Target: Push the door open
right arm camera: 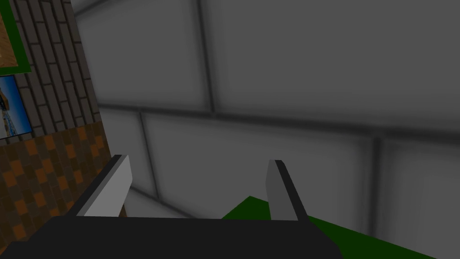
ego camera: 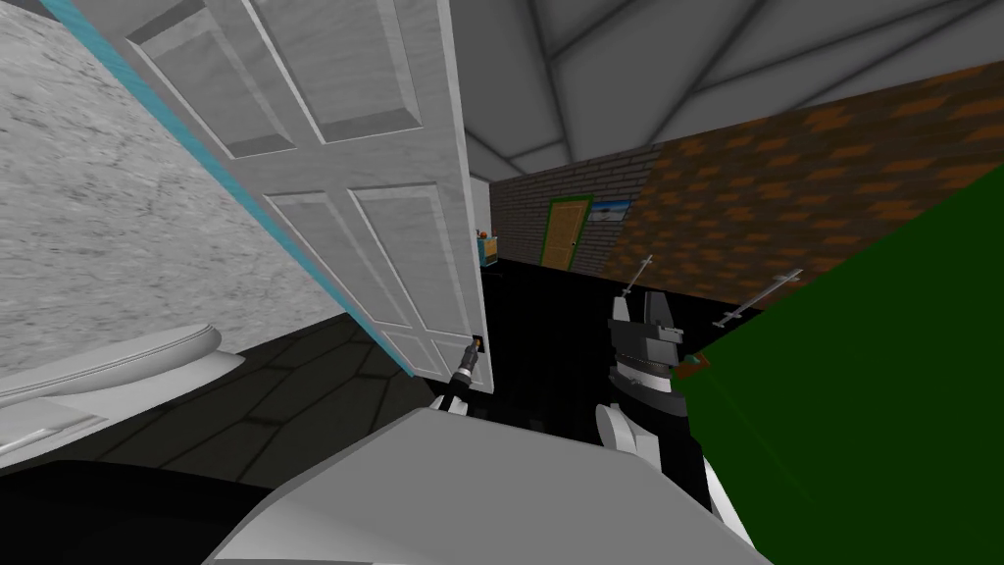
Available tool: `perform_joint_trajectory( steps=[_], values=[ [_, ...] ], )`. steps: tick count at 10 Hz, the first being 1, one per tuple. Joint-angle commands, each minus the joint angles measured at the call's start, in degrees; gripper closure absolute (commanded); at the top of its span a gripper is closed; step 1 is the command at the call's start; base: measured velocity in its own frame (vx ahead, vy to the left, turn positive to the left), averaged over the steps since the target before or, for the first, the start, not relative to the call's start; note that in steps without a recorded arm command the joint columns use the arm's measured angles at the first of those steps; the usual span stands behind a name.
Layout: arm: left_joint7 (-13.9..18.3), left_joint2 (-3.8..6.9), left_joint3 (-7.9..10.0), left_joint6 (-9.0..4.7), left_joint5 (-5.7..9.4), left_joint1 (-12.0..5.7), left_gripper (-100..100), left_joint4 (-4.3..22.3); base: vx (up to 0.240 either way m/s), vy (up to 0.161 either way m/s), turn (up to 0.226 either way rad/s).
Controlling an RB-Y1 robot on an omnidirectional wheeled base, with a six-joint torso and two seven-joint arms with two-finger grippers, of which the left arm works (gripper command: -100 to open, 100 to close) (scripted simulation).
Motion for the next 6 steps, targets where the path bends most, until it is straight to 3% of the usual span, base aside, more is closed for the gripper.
perform_joint_trajectory(
  steps=[1, 6],
  values=[
    [-0.21, 0.68, 1.22, 0.01, 0.46, -0.35, 100, -0.71, 0.178, -0.068, 0.044],
    [-1.11, 1.41, 4.62, 0.16, 1.86, -1.12, 100, 0.06, 0.2, -0.057, 0.052]
  ],
)
